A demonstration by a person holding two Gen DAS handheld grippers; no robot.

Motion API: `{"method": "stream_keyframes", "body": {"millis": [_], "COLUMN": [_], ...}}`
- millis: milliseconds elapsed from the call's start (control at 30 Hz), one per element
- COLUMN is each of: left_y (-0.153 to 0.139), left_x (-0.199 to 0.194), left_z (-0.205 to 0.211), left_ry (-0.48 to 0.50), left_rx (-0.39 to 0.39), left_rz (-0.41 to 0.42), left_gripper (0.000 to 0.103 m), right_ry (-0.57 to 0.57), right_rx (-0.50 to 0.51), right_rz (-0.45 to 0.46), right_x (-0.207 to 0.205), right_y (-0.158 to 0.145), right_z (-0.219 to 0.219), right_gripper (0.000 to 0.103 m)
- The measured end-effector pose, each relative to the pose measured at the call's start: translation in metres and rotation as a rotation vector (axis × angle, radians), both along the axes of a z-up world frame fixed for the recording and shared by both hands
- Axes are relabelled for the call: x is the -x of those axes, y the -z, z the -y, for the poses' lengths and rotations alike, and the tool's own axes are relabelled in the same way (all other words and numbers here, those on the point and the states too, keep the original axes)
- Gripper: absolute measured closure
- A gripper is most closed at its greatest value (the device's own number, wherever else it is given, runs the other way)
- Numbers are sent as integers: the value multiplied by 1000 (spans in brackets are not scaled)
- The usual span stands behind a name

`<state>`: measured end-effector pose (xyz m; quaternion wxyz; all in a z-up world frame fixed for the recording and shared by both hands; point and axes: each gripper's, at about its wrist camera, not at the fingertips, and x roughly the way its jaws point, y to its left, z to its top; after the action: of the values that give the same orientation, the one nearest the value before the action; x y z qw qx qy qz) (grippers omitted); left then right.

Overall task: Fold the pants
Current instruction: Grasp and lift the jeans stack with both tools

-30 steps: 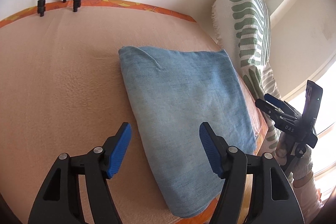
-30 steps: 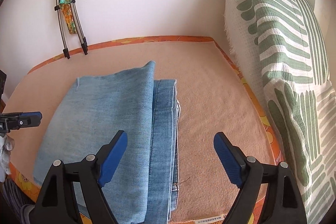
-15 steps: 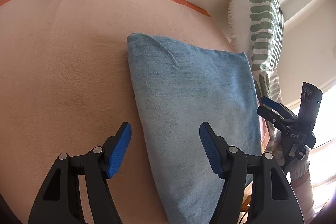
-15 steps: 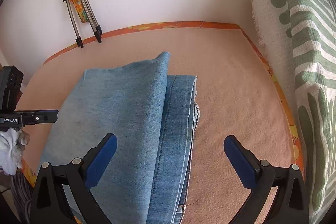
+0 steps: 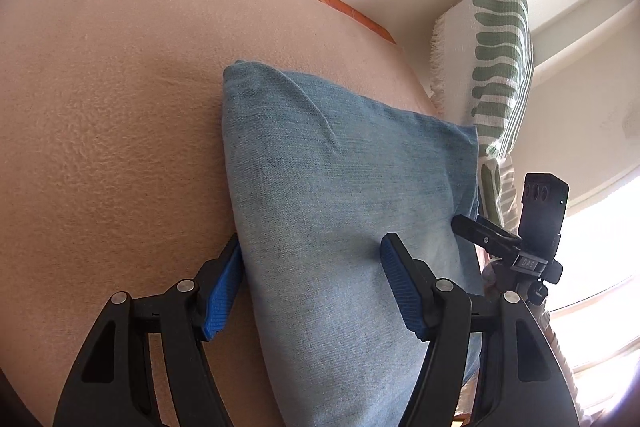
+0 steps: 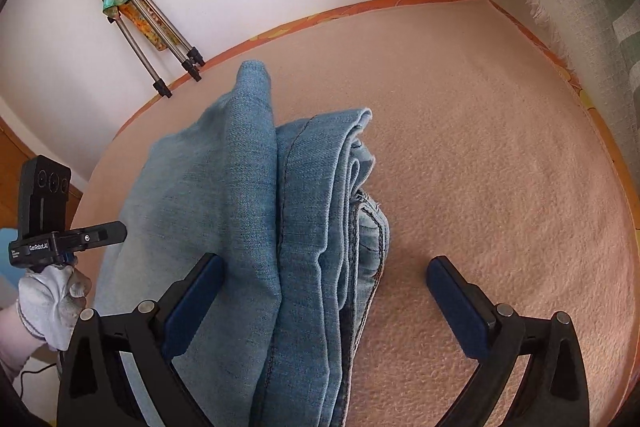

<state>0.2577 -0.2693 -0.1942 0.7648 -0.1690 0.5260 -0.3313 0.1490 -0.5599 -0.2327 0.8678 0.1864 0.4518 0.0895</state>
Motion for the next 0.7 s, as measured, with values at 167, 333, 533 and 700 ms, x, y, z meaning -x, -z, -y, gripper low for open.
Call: {"method": "stream_keyframes", "body": {"millis": [167, 333, 533, 700], "left_y": [1, -1, -20, -42], "left_x": [-3, -3, 8, 12], "left_z": [7, 14, 20, 23], "left_ry": [-23, -33, 4, 32], "left_rx": [38, 25, -12, 5], "left_rz": [18, 21, 105, 161], "left_gripper": [36, 56, 79, 88], "right_ry": [-20, -12, 20, 22], "right_rx": [-58, -126, -65, -33], "right_rz": [14, 13, 37, 91], "right_x": [-5, -2, 11, 24], "right_y": [-5, -11, -32, -60], "right_z": [-9, -17, -31, -40], "right_gripper": [24, 65, 80, 82]}}
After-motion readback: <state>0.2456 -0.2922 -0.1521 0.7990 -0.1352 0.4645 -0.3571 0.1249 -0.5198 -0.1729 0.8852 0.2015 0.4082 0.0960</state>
